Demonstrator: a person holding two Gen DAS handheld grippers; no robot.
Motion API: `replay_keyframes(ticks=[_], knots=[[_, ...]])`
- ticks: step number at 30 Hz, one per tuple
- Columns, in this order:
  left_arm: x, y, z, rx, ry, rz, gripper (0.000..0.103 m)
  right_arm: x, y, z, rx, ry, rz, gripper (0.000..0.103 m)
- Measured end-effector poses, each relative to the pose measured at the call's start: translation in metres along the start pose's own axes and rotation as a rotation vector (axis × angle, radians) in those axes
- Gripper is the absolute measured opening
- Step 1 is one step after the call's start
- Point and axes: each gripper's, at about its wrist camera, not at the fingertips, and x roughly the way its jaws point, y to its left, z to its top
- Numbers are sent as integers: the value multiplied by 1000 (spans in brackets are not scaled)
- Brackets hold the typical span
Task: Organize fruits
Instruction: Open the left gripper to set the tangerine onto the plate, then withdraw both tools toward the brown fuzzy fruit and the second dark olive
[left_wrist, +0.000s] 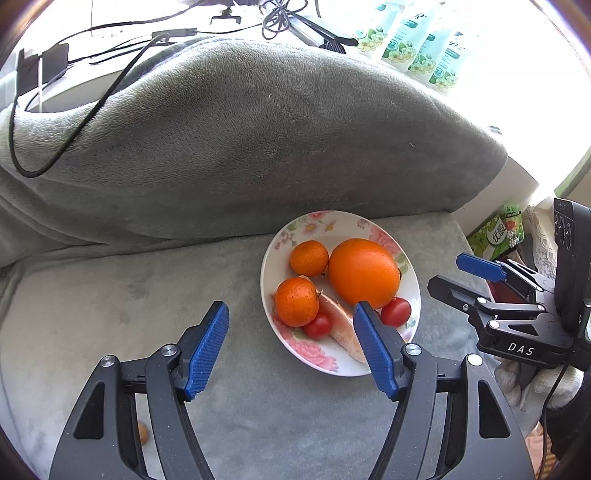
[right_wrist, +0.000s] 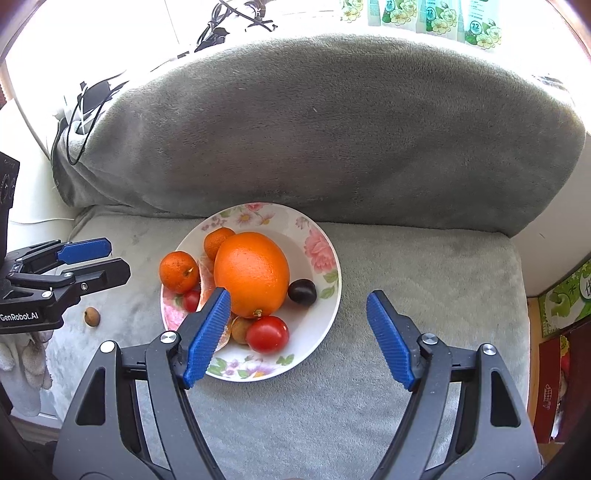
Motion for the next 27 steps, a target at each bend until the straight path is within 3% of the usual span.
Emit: replay_keyframes(ticks=[9,27], knots=[[-16,4,-11,-22,-24,3,70,-9,13,-13,-1,-9,21,78],[-36,37,-45,-83,-25,63,70,-13,71,-45,-163,8,53,78]])
